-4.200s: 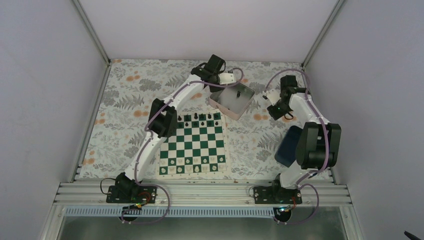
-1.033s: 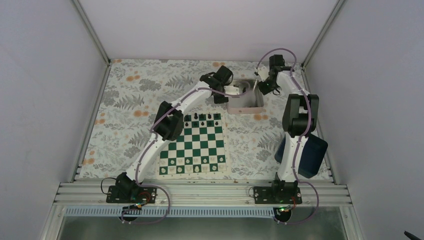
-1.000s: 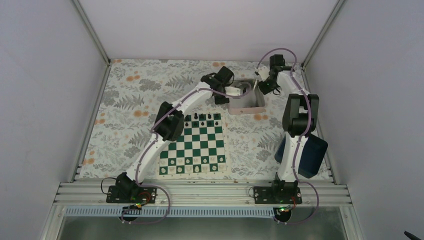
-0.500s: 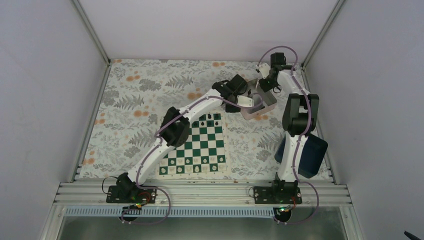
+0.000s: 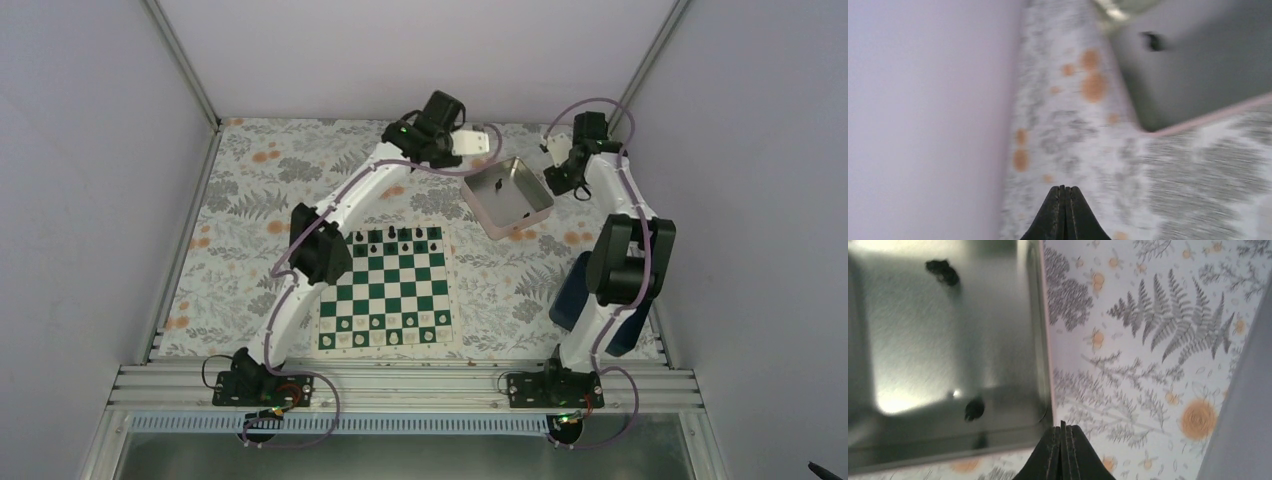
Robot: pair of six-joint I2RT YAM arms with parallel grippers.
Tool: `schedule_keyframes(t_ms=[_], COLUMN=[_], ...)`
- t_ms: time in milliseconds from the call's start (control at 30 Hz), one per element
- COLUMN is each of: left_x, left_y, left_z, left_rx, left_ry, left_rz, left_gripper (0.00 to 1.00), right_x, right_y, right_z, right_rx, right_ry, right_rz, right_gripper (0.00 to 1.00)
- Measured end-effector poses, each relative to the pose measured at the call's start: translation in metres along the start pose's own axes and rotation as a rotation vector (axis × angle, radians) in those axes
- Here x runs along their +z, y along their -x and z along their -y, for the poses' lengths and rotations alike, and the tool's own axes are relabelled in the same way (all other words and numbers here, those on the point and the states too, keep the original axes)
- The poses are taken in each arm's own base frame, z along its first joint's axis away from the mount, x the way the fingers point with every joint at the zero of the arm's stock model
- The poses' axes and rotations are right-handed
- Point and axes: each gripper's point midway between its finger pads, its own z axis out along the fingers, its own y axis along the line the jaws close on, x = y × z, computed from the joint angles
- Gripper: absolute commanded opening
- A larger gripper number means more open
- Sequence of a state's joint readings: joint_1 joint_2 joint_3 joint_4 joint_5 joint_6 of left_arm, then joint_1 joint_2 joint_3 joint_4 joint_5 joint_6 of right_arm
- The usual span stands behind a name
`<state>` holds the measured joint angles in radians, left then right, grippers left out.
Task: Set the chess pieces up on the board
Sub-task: Adjust the storage box at the center of the board.
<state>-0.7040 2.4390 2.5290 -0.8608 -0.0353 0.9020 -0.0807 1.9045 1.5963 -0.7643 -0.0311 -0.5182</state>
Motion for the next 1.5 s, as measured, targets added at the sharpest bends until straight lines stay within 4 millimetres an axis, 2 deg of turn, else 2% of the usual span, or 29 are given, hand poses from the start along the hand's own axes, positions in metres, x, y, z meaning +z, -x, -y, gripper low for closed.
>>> schedule_keyframes(t_ms=[100, 167, 200, 300, 400, 500, 567, 633, 867, 1000, 1233, 1500], left_x=[0.011, 0.029, 0.042, 0.084, 0.124, 0.145, 0.148, 0.148, 0.145, 0.145, 0.145, 0.143], left_y=[-0.014, -0.029, -0.037, -0.057, -0.068, -0.072, -0.068, -0.061, -0.047, -0.042, -0.026, -0.023], left_z=[-0.045, -0.058, -0.059, -0.041, -0.012, 0.007, 0.012, 0.007, -0.004, -0.005, 0.012, 0.03], left_rx=[-0.039, -0.057, -0.062, -0.061, -0.057, -0.066, -0.081, -0.1, -0.168, -0.197, -0.218, -0.222], left_ry=[0.131, 0.183, 0.195, 0.188, 0.159, 0.142, 0.142, 0.159, 0.191, 0.183, 0.075, -0.036], left_rz=[0.01, -0.003, -0.014, -0.051, -0.073, -0.076, -0.061, -0.031, 0.045, 0.078, 0.174, 0.203], left_gripper=[0.02, 0.02, 0.02, 0.02, 0.02, 0.02, 0.02, 0.02, 0.02, 0.02, 0.02, 0.02], right_x=[-0.015, -0.018, -0.018, -0.012, -0.007, -0.004, -0.002, 0.003, 0.037, 0.047, 0.051, 0.057], right_y=[-0.014, -0.025, -0.031, -0.049, -0.064, -0.069, -0.069, -0.068, -0.074, -0.071, -0.05, -0.047], right_z=[-0.007, -0.014, -0.017, -0.027, -0.035, -0.038, -0.039, -0.039, -0.044, -0.042, -0.03, -0.019], right_rx=[0.003, 0.004, 0.005, 0.007, 0.011, 0.016, 0.019, 0.023, 0.029, 0.032, 0.031, 0.043], right_ry=[0.012, 0.03, 0.039, 0.068, 0.093, 0.102, 0.105, 0.107, 0.146, 0.155, 0.127, 0.118], right_rz=[-0.023, -0.053, -0.068, -0.121, -0.163, -0.174, -0.172, -0.172, -0.212, -0.215, -0.153, -0.15], right_gripper=[0.04, 0.04, 0.04, 0.04, 0.04, 0.04, 0.04, 0.04, 0.04, 0.04, 0.04, 0.04])
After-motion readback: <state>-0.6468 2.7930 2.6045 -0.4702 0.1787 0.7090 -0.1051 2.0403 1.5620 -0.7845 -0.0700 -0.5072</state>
